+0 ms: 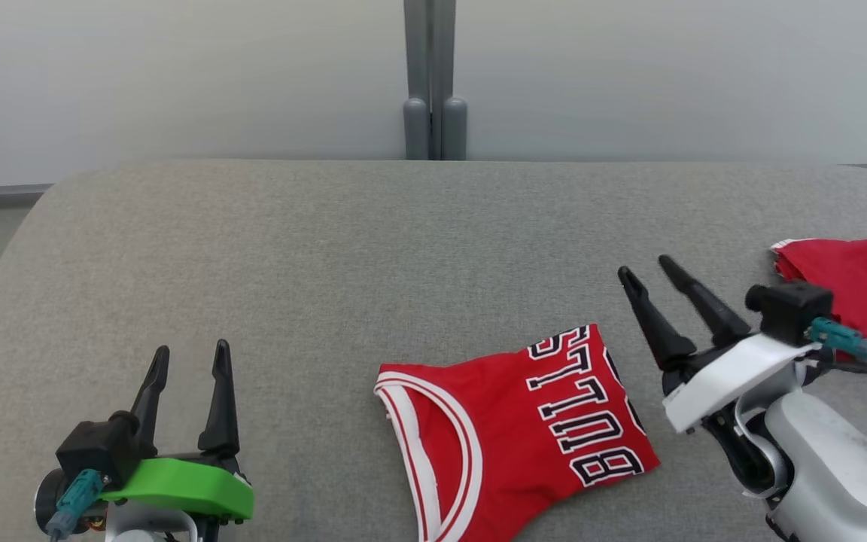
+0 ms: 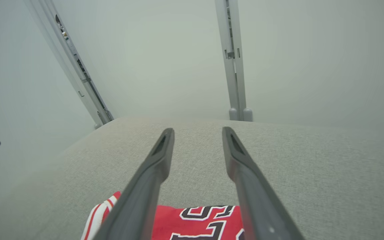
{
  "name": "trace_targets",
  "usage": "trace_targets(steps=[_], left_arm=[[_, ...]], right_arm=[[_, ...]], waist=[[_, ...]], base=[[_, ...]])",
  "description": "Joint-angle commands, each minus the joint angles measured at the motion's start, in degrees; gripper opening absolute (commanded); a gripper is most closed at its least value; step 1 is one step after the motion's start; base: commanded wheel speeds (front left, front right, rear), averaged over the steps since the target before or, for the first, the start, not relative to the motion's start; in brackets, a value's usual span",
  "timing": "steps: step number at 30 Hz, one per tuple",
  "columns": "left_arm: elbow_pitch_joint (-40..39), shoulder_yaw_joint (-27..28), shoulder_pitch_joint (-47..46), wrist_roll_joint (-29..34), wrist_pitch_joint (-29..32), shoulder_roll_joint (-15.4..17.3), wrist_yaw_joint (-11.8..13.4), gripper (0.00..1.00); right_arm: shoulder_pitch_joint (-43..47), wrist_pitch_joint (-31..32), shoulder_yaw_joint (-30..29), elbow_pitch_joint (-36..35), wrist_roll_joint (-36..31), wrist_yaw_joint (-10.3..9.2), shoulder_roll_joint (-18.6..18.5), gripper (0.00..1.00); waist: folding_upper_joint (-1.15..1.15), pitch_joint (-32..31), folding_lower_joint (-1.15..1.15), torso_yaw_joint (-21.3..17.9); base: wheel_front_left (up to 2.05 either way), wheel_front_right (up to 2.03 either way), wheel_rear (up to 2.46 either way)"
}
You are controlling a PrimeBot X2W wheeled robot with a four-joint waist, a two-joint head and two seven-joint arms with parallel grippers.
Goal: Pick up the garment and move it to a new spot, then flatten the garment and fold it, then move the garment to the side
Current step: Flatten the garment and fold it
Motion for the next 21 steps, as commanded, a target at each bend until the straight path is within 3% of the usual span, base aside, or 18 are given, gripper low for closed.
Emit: trace_targets(steps=[1, 11, 15, 21], left_arm=[[-0.50, 0.67, 0.94, 0.52, -0.23, 0.32, 0.31, 1.00], [-3.40, 3.61, 2.54, 7.59, -0.20, 0.16, -0.22, 1.00], [-3.59, 5.83, 3.55, 9.39, -0.20, -1.21, -0.77, 1.00], [-2.52, 7.76, 5.12, 11.66, -0.20, -2.84, -2.02, 1.00]], right_arm=[[0.27, -0.60, -3.00, 0.09, -2.13, 0.00, 0.74, 1.00], [8.05, -0.98, -19.41, -2.89, -17.83, 0.00, 8.25, 1.00], [10.76, -0.99, -22.03, -3.79, -22.88, 0.00, 10.63, 1.00], [12.26, -1.00, -22.33, -3.04, -25.29, 0.00, 12.15, 1.00]], waist=[[0.00, -0.39, 0.00, -2.93], [0.00, -0.17, 0.00, -7.89], [0.00, 0.07, 0.00, -9.15], [0.00, 0.10, 0.00, -9.90]], base=[[0.00, 0.00, 0.00], [0.00, 0.00, 0.00], [0.00, 0.00, 0.00], [0.00, 0.00, 0.00]])
